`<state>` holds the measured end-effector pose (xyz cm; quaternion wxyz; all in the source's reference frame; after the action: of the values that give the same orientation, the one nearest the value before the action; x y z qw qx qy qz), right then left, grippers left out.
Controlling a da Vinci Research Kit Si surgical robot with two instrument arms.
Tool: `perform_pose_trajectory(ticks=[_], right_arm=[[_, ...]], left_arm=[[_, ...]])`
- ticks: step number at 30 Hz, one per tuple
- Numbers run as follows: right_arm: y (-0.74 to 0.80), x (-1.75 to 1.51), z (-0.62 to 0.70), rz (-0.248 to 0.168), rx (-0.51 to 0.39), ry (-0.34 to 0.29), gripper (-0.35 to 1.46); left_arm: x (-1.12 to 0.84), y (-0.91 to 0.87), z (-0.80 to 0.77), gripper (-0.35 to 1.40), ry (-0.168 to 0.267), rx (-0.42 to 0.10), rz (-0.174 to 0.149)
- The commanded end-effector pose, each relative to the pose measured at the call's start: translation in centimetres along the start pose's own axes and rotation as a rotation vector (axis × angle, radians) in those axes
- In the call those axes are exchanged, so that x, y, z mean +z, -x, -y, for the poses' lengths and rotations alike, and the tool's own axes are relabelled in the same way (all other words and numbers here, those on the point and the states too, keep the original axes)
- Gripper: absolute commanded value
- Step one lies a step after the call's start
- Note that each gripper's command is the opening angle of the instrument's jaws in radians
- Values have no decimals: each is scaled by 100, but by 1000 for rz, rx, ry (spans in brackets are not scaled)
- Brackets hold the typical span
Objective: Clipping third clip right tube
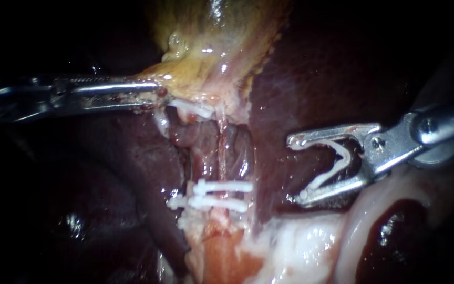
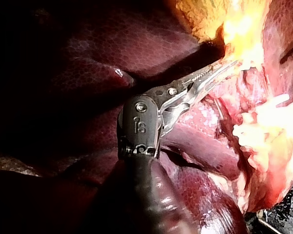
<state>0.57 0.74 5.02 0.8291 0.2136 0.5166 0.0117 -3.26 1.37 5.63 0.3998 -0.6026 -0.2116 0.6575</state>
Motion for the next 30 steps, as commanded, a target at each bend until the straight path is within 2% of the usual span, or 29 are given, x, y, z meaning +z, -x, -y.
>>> perform_pose_trajectory(ticks=[1,3,5,6,7,10,13,17,20,25,30], right_arm=[[0,0,0,0,0,0,50],[0,0,0,0,0,0,50],[0,0,0,0,0,0,50],[0,0,0,0,0,0,50],[0,0,0,0,0,0,50],[0,0,0,0,0,0,50],[-1,1,-1,3,1,0,50],[-4,5,-4,0,4,4,50],[-7,16,-12,-2,104,14,49],[-10,53,-41,-8,294,44,46],[-7,90,-60,-14,422,70,48]], left_arm=[[-1,-1,0,-35,0,0,0],[-6,-6,-1,-35,4,-4,2],[-16,-20,-1,-35,15,-12,6],[-22,-27,-1,-35,7,-16,7],[-30,-37,0,-35,5,-28,-5],[-51,-56,3,-35,-6,-17,-28],[-63,-63,4,-35,-12,-10,-31],[-63,-61,4,-35,-16,-8,-32],[-62,-60,4,-35,-17,-8,-32],[-61,-59,4,-35,-18,-7,-33],[-60,-58,3,-35,-19,-7,-33]])
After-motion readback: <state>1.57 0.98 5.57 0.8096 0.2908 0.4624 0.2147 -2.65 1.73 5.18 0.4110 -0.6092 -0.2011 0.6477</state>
